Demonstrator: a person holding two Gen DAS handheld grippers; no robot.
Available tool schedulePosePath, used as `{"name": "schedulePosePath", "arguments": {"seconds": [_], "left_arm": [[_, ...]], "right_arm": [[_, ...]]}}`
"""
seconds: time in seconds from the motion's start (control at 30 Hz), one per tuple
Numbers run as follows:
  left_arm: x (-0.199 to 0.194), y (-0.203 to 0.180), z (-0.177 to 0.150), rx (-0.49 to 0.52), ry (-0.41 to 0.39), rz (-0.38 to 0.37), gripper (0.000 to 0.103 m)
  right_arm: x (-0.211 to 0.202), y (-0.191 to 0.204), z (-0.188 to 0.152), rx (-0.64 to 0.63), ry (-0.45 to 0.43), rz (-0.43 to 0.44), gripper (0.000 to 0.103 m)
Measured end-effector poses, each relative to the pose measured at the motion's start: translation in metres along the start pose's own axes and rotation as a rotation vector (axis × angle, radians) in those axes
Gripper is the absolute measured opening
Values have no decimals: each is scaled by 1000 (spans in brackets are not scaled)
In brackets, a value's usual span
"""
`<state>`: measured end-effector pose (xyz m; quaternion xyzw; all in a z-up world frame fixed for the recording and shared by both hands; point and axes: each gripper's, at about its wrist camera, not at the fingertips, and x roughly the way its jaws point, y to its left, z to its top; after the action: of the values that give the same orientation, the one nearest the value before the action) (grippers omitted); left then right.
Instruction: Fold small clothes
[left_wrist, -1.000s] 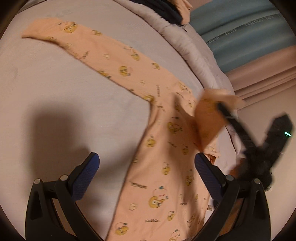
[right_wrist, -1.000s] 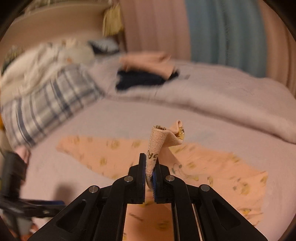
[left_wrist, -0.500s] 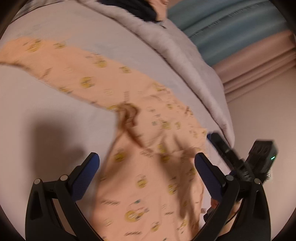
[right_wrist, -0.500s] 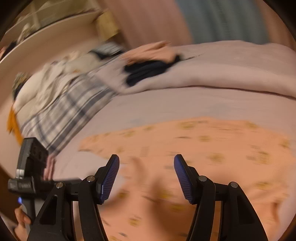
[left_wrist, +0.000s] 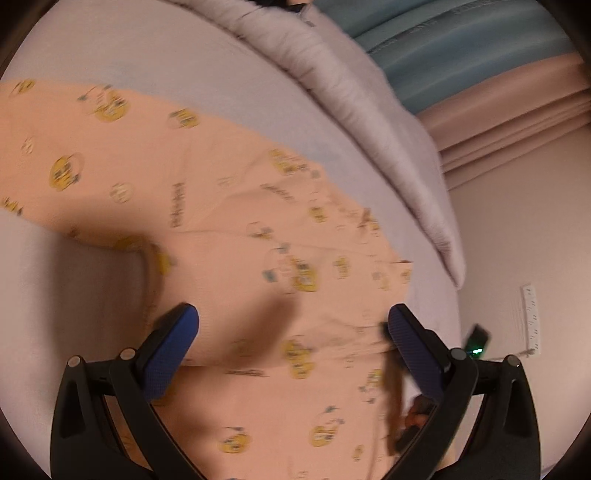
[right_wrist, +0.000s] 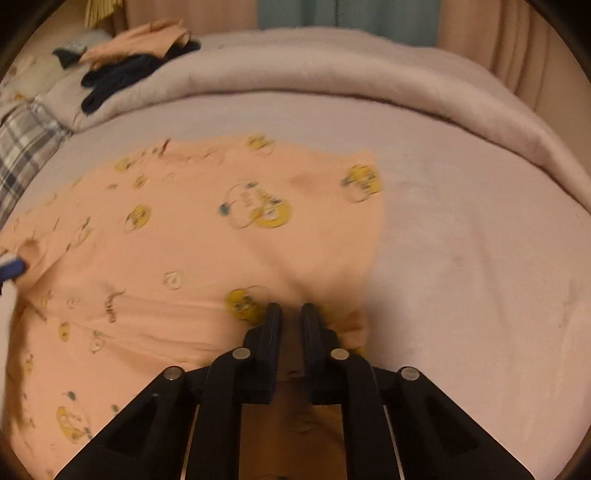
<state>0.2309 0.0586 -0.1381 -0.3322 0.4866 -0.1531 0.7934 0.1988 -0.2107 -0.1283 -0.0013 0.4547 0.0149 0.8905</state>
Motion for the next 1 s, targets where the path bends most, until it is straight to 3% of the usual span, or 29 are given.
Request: {"name": "schedulePosePath", "arguments": {"seconds": [0.13,0.2,0.27,0.33,0.4,0.47,0.6,0.7,0.83,1.0], "left_arm": [[6,25,-4,-28,46,-2,102],[-3,32,-7,-16,30,-46,101],[-21,42,-9,-40,15,-39,102],[-50,61,-8,-66,-50,-75,102],[-78,86,-3,-122,-118,-72,102],[-99,113,5,-189,-173,-45,102],[-128,173,23,-359,-266,-13,102],[-143,209,38,-472,-357,-52,102],[-153,235,66,-578,-462,-73,102],[-159,252,88,-661,-534,-81,102]], "right_arm": [[-1,-6,3,44,16,-33,0],[-4,2,5,11,21,-81,0],[-8,12,5,-5,26,-105,0],[-22,20,5,-6,-2,-69,15],[-40,21,-2,15,-47,3,55],[-52,26,-6,28,-85,64,65],[-67,43,-9,16,-112,240,65],[-70,59,-13,-1,-96,327,65],[-66,78,-17,-22,-77,374,65],[-60,90,-20,-38,-59,384,65]]}}
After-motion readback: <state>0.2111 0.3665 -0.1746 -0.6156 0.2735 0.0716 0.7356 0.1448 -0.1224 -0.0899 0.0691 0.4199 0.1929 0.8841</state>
